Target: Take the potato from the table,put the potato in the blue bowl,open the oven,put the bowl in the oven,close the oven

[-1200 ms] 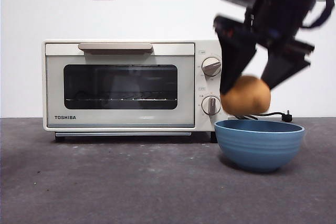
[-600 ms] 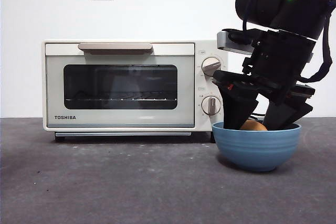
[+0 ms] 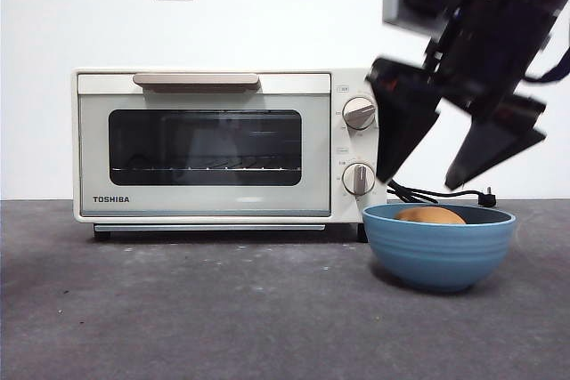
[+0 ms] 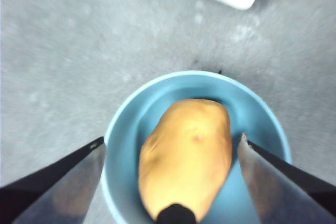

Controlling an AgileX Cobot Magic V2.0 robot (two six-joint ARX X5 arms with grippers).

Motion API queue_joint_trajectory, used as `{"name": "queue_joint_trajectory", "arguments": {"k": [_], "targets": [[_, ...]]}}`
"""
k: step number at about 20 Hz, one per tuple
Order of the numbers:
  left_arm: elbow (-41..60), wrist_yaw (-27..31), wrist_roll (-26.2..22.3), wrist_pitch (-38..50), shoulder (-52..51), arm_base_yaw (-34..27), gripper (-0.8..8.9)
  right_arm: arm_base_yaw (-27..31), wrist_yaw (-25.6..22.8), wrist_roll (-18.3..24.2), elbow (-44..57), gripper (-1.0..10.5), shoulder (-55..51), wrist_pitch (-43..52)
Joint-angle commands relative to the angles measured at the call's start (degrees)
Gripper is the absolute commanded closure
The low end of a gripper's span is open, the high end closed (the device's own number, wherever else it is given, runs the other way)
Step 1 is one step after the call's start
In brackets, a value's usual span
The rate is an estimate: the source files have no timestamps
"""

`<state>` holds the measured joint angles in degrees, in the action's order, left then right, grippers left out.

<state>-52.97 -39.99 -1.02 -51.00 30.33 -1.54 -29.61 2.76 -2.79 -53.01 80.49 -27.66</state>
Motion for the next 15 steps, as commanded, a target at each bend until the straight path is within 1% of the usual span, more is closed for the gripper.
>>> {"name": "queue_joint_trajectory", "arguments": {"k": [1,3,6,8,10,12,14,15], "targets": [[0.04,-0.13,0.11,3.85,2.91,0.35,8.21,-0.09,-0.11,-0.44,0.35,5.3,-4.42,-1.9],[0.04,-0.17,2.45,10.47,6.51,1.07,8.21,-0.09,-0.11,-0.57,0.35,5.3,-10.03,-3.89],[0.02,0.02,4.61,20.98,14.12,2.86,8.21,-0.07,-0.11,-0.61,0.35,5.4,-18.91,-7.87],[-0.02,2.34,5.62,27.54,19.74,4.57,8.21,-0.07,0.13,-2.23,0.35,5.4,-23.98,-10.67],[-0.09,4.26,5.64,33.16,25.14,6.38,8.21,-0.07,0.2,-3.02,0.35,5.4,-27.8,-13.55],[-1.33,7.56,5.53,36.98,30.99,8.31,8.21,-0.07,0.15,-3.19,0.35,5.4,-30.71,-15.89],[-3.56,10.16,5.27,39.91,36.63,9.99,8.21,-0.07,0.15,-3.19,0.35,5.4,-32.41,-17.33],[-4.5,10.54,4.72,40.89,38.84,10.51,8.21,-0.07,0.13,-3.19,0.35,5.4,-32.98,-17.9]]}}
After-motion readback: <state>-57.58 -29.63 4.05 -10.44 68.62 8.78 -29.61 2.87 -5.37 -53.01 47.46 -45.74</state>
